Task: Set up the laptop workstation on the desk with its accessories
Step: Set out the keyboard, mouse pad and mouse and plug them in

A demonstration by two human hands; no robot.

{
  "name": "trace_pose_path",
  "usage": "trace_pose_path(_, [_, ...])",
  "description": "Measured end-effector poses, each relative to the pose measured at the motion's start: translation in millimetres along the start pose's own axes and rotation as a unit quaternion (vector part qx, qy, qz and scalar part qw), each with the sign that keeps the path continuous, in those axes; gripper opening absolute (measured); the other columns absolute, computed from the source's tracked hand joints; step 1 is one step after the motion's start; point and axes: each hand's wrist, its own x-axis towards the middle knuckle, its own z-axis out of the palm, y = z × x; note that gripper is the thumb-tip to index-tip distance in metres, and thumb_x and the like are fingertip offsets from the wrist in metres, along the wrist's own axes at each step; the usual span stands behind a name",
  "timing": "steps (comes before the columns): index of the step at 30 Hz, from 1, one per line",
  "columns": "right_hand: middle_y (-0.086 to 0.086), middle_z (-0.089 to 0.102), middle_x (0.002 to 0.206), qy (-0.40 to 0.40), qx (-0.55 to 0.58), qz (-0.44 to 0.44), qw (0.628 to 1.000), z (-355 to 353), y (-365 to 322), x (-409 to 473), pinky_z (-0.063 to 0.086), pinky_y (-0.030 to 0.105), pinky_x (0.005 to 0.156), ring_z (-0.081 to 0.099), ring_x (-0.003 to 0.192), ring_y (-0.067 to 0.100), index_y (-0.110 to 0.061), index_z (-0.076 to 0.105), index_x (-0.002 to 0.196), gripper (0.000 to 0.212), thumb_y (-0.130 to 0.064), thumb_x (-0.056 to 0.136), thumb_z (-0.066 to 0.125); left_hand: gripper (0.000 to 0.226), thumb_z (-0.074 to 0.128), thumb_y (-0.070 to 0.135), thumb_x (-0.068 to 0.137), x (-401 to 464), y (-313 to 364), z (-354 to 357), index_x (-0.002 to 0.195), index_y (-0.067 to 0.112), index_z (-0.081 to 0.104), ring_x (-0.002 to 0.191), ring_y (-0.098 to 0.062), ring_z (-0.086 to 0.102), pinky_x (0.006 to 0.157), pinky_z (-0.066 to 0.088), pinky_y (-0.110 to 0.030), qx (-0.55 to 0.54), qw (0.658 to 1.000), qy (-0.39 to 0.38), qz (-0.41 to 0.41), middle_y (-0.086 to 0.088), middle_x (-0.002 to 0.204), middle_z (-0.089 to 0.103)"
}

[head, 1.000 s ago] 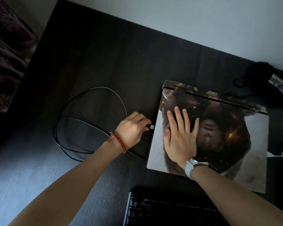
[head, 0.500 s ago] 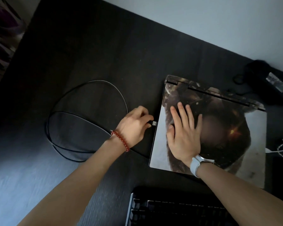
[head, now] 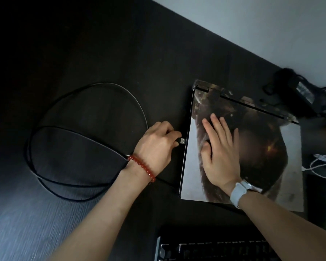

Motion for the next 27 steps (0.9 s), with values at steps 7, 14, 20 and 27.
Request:
trace_pose_path(7, [0.003,0.027,0.153,0.002,-0.005,0.003,1.0,0,-2,0,0.01,0.057,0.115,0.017,0.143,0.021,-0.021,0.033,0.142,0.057,-0.026,0.085,0.025,0.02,0.073,-0.006,0.068,1,-2,0,0.088,-0.002,0.07,0.072,-0.034,0.061,0.065,0.053,-0.037,0.014,1.0,-0.016,0.02,-0.019,0.08,0.062])
trace_pose_path(14, [0.004,0.029,0.152,0.003,-0.002,0.001,1.0,1,-1,0,0.012,0.059,0.114,0.019,0.142,0.023,-0.021,0.034,0.141,0.057,-0.026,0.085,0.026,0.022,0.073,-0.005,0.07,1,0,-4,0.091,0.0,0.069,0.072,-0.033,0.06,0.065,0.053,-0.037,0.025,0.999,-0.034,0.014,-0.018,0.081,0.063])
trace_pose_path(20, [0.004,0.029,0.152,-0.007,-0.004,-0.002,1.0,-1,0,0,0.012,0.058,0.114,0.02,0.142,0.023,-0.021,0.034,0.141,0.057,-0.027,0.085,0.027,0.017,0.07,-0.001,0.075,-1,5,-10,0.092,-0.001,0.068,0.067,-0.032,0.063,0.056,0.056,-0.036,0.047,0.997,-0.061,0.001,-0.018,0.083,0.064])
trace_pose_path(27, [0.005,0.032,0.151,-0.009,-0.005,-0.006,1.0,-2,0,1,0.014,0.059,0.113,0.023,0.141,0.025,-0.022,0.035,0.14,0.056,-0.028,0.085,0.028,0.022,0.054,0.008,0.09,1,3,-16,0.111,0.006,0.055,0.073,-0.03,0.064,0.064,0.055,-0.044,-0.029,0.995,-0.03,-0.095,-0.013,0.087,0.065])
